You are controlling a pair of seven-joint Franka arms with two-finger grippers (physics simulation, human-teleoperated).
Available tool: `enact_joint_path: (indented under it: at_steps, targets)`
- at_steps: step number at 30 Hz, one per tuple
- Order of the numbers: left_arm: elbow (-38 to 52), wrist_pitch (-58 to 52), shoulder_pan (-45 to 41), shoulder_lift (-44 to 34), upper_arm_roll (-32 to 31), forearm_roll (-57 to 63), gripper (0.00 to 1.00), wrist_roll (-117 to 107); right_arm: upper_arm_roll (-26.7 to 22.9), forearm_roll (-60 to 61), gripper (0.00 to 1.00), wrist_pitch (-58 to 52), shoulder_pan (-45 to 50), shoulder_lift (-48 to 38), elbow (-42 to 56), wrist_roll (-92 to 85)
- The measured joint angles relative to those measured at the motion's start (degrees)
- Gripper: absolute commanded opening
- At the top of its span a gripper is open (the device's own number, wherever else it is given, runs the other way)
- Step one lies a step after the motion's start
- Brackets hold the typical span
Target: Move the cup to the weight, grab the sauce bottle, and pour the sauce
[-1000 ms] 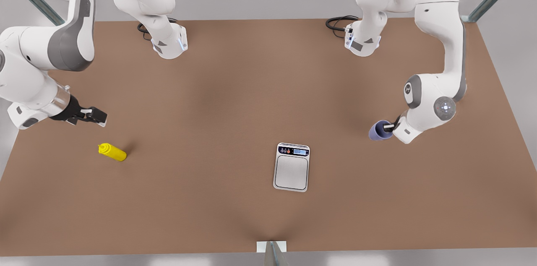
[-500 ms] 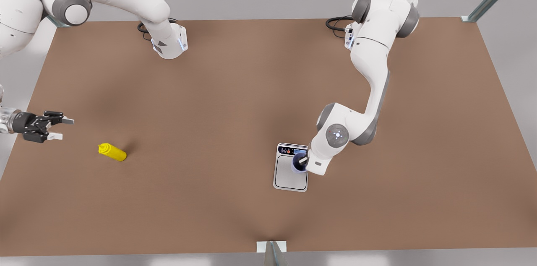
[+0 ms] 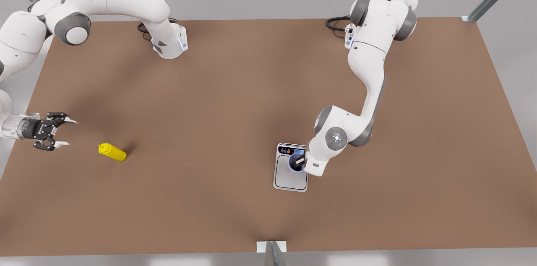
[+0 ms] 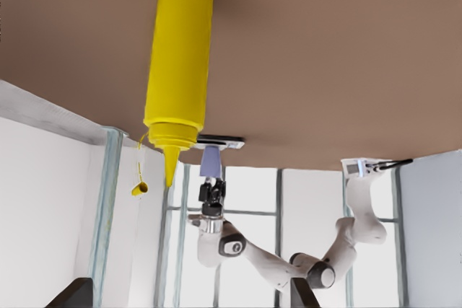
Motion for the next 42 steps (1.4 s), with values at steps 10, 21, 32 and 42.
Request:
enact_joint_path:
  at_steps: [10, 21, 32, 42]
  targets:
    - [4.43, -29.45, 0.81, -15.34, 6.15, 0.3, 1.0, 4.64, 5.53, 3.64, 1.0, 3.38, 1.02, 12.56, 5.06, 1.18]
    - [-4.49, -43.58, 5.48, -32.87, 11.41, 9.93, 1.0, 43.36, 6.94, 3.34, 1.0, 4.1, 1.53, 15.21, 4.18, 0.36]
    - [-4.31, -47.99, 5.8, -33.05, 11.86, 10.83, 1.0, 44.02, 9.04, 3.14, 1.0, 5.42, 3.07, 15.28, 2.22, 0.12]
    - [-4.31, -47.9, 5.8, -32.94, 11.86, 10.98, 1.0, 44.03, 10.27, 1.54, 0.94, 4.28, 2.94, 15.1, 2.46, 1.02]
